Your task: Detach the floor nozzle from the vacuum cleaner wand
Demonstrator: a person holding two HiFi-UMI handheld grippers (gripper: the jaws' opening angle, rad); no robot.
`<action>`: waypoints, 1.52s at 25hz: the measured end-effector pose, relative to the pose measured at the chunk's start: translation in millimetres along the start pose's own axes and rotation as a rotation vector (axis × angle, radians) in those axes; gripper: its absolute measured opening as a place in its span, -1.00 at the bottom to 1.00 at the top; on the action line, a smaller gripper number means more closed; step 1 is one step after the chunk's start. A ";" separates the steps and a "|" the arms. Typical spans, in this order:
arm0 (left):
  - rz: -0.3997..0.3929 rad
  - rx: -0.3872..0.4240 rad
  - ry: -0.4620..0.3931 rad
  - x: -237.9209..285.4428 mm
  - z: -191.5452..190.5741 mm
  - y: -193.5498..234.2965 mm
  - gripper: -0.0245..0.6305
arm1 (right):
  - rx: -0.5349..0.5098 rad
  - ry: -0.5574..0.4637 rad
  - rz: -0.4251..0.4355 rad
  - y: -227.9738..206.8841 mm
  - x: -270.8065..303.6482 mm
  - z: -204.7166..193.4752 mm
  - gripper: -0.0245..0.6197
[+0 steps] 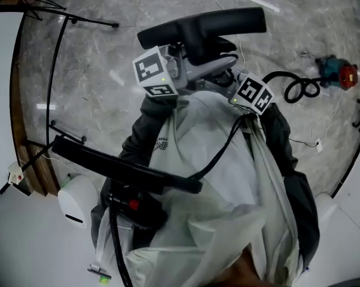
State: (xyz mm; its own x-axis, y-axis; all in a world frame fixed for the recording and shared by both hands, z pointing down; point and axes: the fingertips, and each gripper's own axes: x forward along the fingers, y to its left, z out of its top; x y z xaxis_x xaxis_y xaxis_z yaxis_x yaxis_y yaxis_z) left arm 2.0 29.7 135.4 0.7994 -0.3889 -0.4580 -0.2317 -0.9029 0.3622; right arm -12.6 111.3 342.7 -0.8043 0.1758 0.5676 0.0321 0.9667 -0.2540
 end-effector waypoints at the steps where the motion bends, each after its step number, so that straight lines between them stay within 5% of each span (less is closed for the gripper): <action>1: 0.039 -0.023 -0.006 -2.2 -0.1 7.5 -0.69 | 0.019 -0.005 -0.048 -5.3 2.5 0.2 -0.78; 5: 0.308 -0.106 -0.006 -18.7 -3.3 49.6 -0.70 | 0.101 0.002 -0.333 -32.8 13.6 1.1 -0.79; 8: 0.512 -0.197 -0.005 -37.3 -11.8 82.6 -0.69 | 0.131 0.061 -0.397 -45.5 20.1 -7.6 -0.79; 10: 0.561 -0.212 -0.020 -44.7 -14.2 90.3 -0.69 | 0.129 0.088 -0.403 -48.0 21.7 -10.7 -0.79; 13: 0.472 -0.177 -0.008 -37.0 -11.2 74.0 -0.70 | 0.097 0.080 -0.315 -37.5 20.2 -9.9 -0.79; 18: 0.045 -0.058 0.013 -11.2 -3.5 15.3 -0.69 | 0.047 0.027 0.095 5.8 7.7 -4.2 -0.78; 20: 0.036 -0.056 0.004 -8.8 -2.9 15.7 -0.69 | 0.047 0.015 0.073 1.1 7.2 -4.0 -0.78; 24: 0.256 -0.114 -0.040 -22.6 -0.3 49.6 -0.70 | 0.076 0.008 -0.221 -31.3 19.0 -1.6 -0.79; 29: 0.593 -0.222 -0.048 -52.7 -5.9 94.9 -0.69 | 0.125 0.093 -0.367 -46.9 28.6 -5.4 -0.79; 31: 0.532 -0.204 -0.040 -48.4 -4.1 86.2 -0.70 | 0.107 0.097 -0.345 -43.2 26.4 -4.4 -0.79; 35: -0.003 -0.028 -0.027 -22.5 12.6 8.8 -0.70 | 0.011 0.044 -0.028 -0.6 14.8 7.5 -0.78; 36: -0.083 -0.005 -0.023 -17.8 14.5 -3.2 -0.70 | 0.002 0.036 0.045 7.2 11.1 7.9 -0.78; 38: -0.089 -0.018 -0.025 -11.1 13.9 -0.9 -0.70 | 0.023 0.022 0.072 6.2 6.3 6.4 -0.78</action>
State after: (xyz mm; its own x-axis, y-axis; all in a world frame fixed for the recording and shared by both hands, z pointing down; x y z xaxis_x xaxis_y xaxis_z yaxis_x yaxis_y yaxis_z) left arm -14.4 32.3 128.9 0.8021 -0.3120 -0.5093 -0.1504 -0.9308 0.3332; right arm -21.3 117.3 339.7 -0.7872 0.2492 0.5640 0.0755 0.9468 -0.3130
